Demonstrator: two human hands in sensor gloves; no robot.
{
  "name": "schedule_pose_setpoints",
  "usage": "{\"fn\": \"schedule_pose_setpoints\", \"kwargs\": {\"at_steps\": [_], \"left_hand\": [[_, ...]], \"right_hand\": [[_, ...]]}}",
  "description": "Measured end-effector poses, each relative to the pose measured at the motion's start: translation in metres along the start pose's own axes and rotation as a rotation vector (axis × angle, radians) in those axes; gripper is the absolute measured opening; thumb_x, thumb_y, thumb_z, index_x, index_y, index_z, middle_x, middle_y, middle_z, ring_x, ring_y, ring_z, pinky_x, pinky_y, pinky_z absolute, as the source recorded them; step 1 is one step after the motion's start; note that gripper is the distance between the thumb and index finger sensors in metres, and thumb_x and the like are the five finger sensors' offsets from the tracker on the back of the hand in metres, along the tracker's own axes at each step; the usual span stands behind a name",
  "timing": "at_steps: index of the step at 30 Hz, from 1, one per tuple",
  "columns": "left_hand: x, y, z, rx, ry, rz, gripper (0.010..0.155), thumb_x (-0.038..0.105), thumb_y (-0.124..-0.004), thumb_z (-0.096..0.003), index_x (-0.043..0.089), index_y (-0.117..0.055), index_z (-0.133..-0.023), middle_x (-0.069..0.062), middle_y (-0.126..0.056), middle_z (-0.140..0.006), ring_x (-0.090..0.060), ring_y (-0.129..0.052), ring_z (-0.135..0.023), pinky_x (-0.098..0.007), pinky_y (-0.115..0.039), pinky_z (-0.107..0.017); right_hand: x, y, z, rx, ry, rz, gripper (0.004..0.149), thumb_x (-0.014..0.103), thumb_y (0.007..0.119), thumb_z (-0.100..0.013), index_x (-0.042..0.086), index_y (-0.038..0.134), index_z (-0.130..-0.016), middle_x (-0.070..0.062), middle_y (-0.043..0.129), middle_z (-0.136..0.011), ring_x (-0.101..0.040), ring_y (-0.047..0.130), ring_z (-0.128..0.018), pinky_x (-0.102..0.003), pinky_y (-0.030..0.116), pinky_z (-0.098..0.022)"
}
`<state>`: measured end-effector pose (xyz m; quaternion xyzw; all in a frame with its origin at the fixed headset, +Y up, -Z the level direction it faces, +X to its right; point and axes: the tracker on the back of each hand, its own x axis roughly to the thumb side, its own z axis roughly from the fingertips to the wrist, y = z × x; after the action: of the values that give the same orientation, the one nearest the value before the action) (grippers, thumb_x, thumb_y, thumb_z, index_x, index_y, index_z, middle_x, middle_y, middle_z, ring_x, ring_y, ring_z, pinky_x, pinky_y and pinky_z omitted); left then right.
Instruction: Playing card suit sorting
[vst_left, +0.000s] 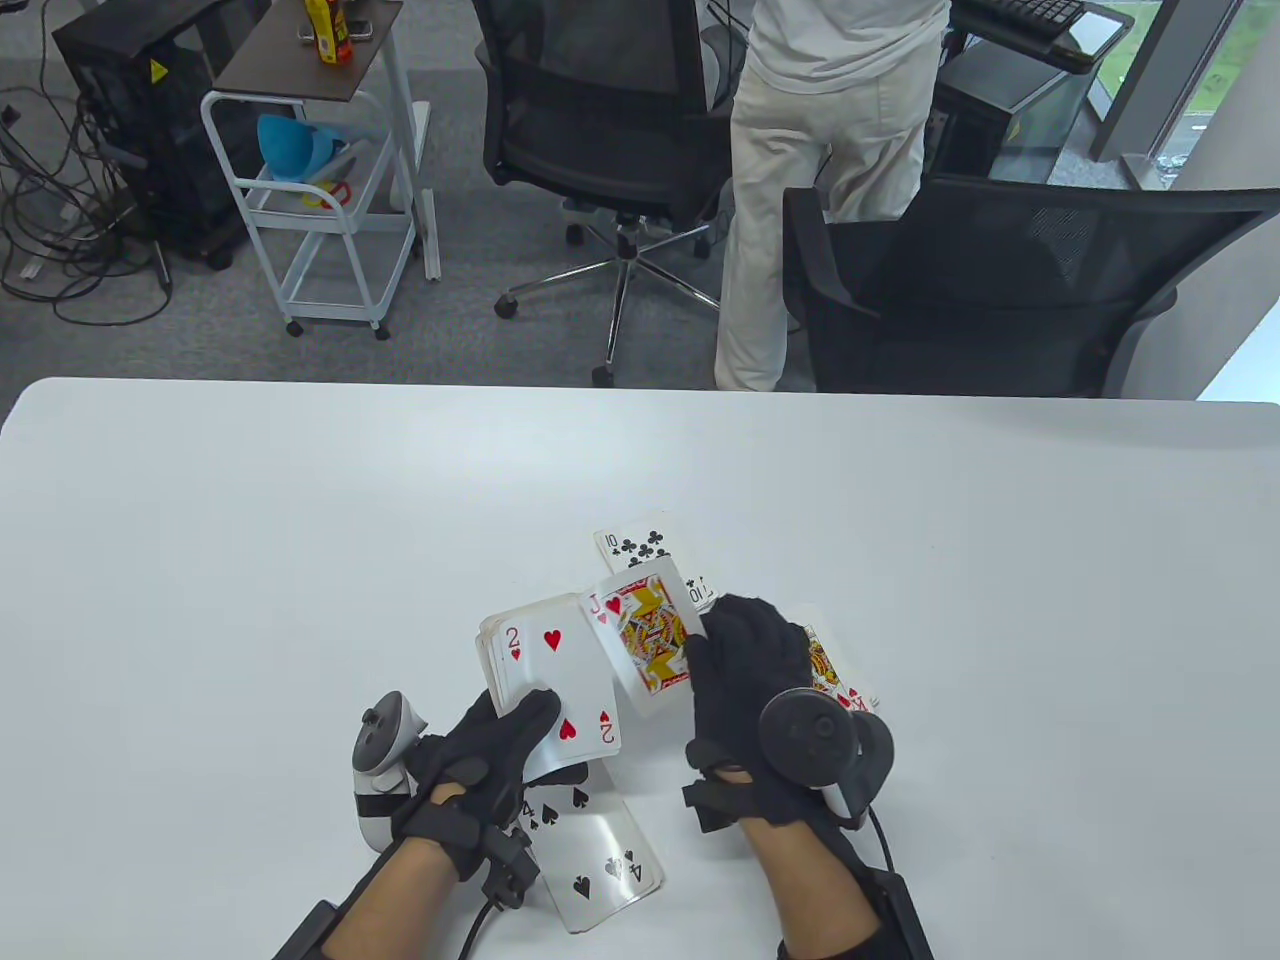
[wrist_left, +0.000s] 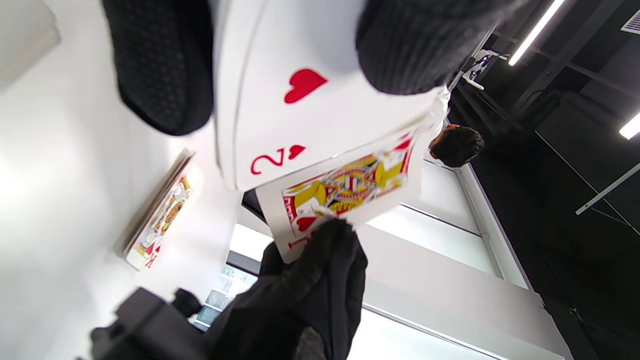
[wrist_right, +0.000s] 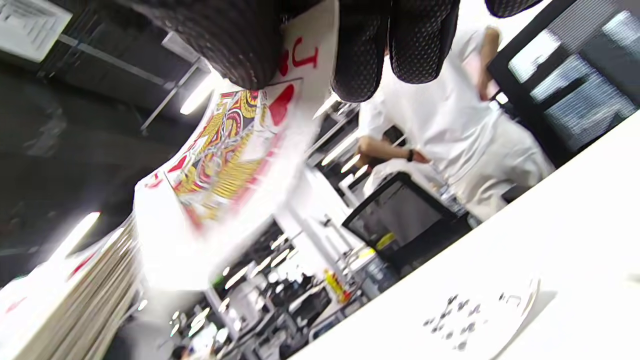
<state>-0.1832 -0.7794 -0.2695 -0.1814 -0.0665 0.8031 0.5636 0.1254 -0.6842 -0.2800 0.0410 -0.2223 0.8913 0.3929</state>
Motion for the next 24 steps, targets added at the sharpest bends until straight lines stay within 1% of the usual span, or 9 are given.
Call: {"fn": "schedule_pose_setpoints", "kwargs": {"at_steps": [2,4,6,8,11,13,20,22,24], "left_hand": [[0.000,0.000,0.000,-0.001,0.000,-0.001,0.061,0.048,-0.084,-0.0567,0.026,-0.058,-0.107,-0.001,-0.079,-0.103,-0.030,-0.093,-0.086,-0.039,-0.095,-0.050],[-0.001,-0.001,-0.001,-0.002,0.002,-0.006,0.061,0.048,-0.084,-0.0567,0.026,-0.058,-0.107,-0.001,-0.079,-0.103,-0.031,-0.093,-0.086,-0.039,-0.095,-0.050],[-0.002,-0.002,-0.001,-0.004,0.008,-0.006,0.061,0.048,-0.084,-0.0567,0.026,-0.058,-0.107,-0.001,-0.079,-0.103,-0.031,-0.093,-0.086,-0.040,-0.095,-0.050],[-0.004,-0.003,-0.002,-0.007,0.016,-0.010,0.061,0.048,-0.084,-0.0569,0.026,-0.057,-0.107,-0.001,-0.079,-0.103,-0.031,-0.093,-0.086,-0.040,-0.095,-0.050],[-0.004,-0.005,-0.002,-0.012,0.019,-0.011,0.061,0.048,-0.084,-0.0567,0.026,-0.058,-0.107,-0.001,-0.079,-0.103,-0.031,-0.093,-0.086,-0.040,-0.095,-0.050],[-0.004,-0.005,-0.002,-0.014,0.018,-0.012,0.061,0.048,-0.084,-0.0568,0.026,-0.058,-0.107,-0.001,-0.079,-0.103,-0.031,-0.093,-0.086,-0.040,-0.095,-0.050],[-0.004,-0.003,-0.001,-0.011,0.020,-0.010,0.061,0.048,-0.084,-0.0569,0.026,-0.058,-0.107,-0.002,-0.079,-0.103,-0.031,-0.093,-0.086,-0.040,-0.095,-0.050],[-0.003,-0.003,-0.001,-0.010,0.016,-0.007,0.061,0.048,-0.084,-0.0568,0.026,-0.058,-0.107,-0.001,-0.079,-0.103,-0.031,-0.093,-0.086,-0.040,-0.095,-0.050],[-0.001,-0.002,0.000,-0.011,0.011,-0.004,0.061,0.048,-0.084,-0.0569,0.026,-0.058,-0.107,-0.001,-0.079,-0.103,-0.031,-0.093,-0.086,-0.039,-0.095,-0.050]], "right_hand": [[-0.017,-0.016,-0.006,-0.059,0.077,-0.018,0.038,0.030,0.077,-0.057,0.014,0.078,-0.091,-0.022,0.064,-0.104,-0.052,0.052,-0.099,-0.075,0.038,-0.067],[-0.036,-0.029,-0.012,-0.074,0.153,0.035,0.038,0.031,0.077,-0.057,0.014,0.079,-0.091,-0.023,0.062,-0.105,-0.053,0.050,-0.100,-0.075,0.036,-0.066],[-0.055,-0.036,-0.016,-0.037,0.234,0.097,0.038,0.031,0.077,-0.058,0.015,0.079,-0.092,-0.024,0.059,-0.107,-0.054,0.046,-0.100,-0.076,0.035,-0.066],[-0.075,-0.039,-0.020,0.061,0.337,0.146,0.038,0.031,0.077,-0.059,0.013,0.079,-0.092,-0.026,0.056,-0.108,-0.056,0.043,-0.100,-0.076,0.032,-0.066],[-0.095,-0.036,-0.022,0.246,0.468,0.239,0.038,0.030,0.077,-0.059,0.011,0.080,-0.092,-0.028,0.050,-0.110,-0.057,0.034,-0.102,-0.077,0.028,-0.065],[-0.100,-0.031,-0.022,0.316,0.506,0.289,0.038,0.029,0.078,-0.060,0.011,0.080,-0.093,-0.029,0.048,-0.111,-0.057,0.031,-0.102,-0.077,0.026,-0.065],[-0.107,0.001,-0.021,0.351,0.549,0.564,0.039,0.030,0.081,-0.059,0.011,0.080,-0.093,-0.028,0.048,-0.112,-0.057,0.029,-0.103,-0.078,0.023,-0.065],[-0.109,0.006,-0.021,0.350,0.561,0.637,0.043,0.030,0.084,-0.058,0.008,0.076,-0.094,-0.028,0.044,-0.112,-0.056,0.027,-0.103,-0.078,0.022,-0.065],[-0.110,0.007,-0.021,0.373,0.575,0.649,0.050,0.030,0.086,-0.057,0.006,0.068,-0.097,-0.028,0.037,-0.114,-0.055,0.024,-0.103,-0.078,0.022,-0.065]]}}
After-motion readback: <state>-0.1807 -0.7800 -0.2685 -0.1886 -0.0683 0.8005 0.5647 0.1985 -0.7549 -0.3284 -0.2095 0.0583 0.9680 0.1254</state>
